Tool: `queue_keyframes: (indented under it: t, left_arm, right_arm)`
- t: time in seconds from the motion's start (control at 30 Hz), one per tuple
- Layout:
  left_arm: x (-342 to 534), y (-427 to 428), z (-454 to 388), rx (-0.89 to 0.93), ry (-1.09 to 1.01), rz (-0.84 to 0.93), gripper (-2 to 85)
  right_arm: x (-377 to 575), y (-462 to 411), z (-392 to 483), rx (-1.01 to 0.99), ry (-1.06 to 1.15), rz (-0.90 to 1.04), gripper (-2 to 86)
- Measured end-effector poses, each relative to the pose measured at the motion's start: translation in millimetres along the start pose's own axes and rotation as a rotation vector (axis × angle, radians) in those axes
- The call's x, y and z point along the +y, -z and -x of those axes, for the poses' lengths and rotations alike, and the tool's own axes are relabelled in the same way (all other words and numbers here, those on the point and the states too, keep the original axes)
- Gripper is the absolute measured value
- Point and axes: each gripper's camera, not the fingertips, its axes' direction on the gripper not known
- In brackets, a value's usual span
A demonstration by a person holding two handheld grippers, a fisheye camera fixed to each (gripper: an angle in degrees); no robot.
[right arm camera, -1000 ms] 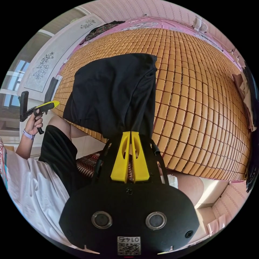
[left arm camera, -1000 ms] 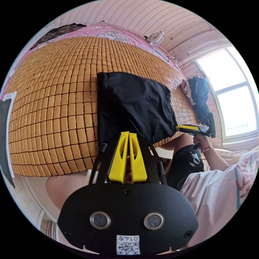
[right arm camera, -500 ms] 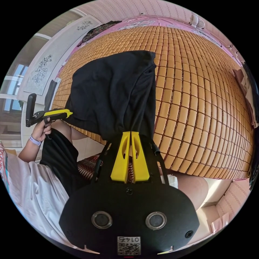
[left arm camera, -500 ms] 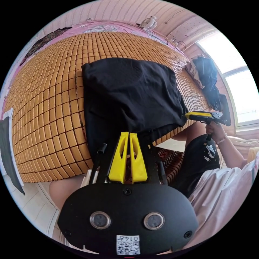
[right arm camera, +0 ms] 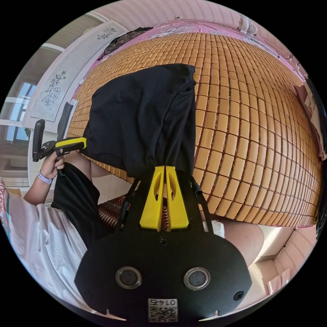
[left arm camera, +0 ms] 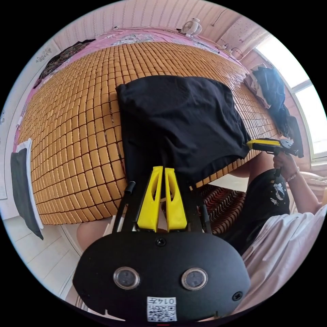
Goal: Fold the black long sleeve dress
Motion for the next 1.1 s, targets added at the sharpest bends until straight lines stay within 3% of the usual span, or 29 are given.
queue_keyframes:
  t: [0.13, 0.3, 0.53, 0.7, 0.9, 0.97, 1.1]
  left_arm:
    - [6.6, 9.1, 12.3, 0.049, 0.051, -0.049, -0.6]
    - [7.2, -33.5, 24.0, 0.082, 0.088, 0.086, -0.8]
    - [19.6, -22.9, 35.3, 0.214, 0.110, 0.043, -0.9]
    - [24.4, 7.4, 14.8, 0.143, -0.068, -0.120, -1.0]
    - [-17.9, -35.7, -55.9, 0.257, -0.291, -0.193, -1.0]
    - [-25.8, -63.1, -75.6, 0.206, -0.323, -0.180, -1.0]
    - [-28.8, -93.5, -87.7, 0.186, -0.363, -0.098, -1.0]
  right_arm:
    - [-4.3, -4.6, 12.7, 0.014, 0.013, 0.006, 0.0]
    - [-11.1, -12.8, 26.6, 0.015, 0.015, 0.012, -0.1]
    - [-20.5, -15.0, 53.5, 0.041, 0.057, 0.067, -0.1]
    - [-31.8, 13.0, 71.9, 0.224, 0.090, -0.001, -0.1]
    - [-121.7, 3.0, 154.7, 0.089, 0.363, -0.126, -0.3]
    - [-154.5, -8.2, 187.5, 0.142, 0.471, -0.104, -0.4]
    - [-216.2, -80.3, 221.5, 0.288, 0.567, 0.222, -0.9]
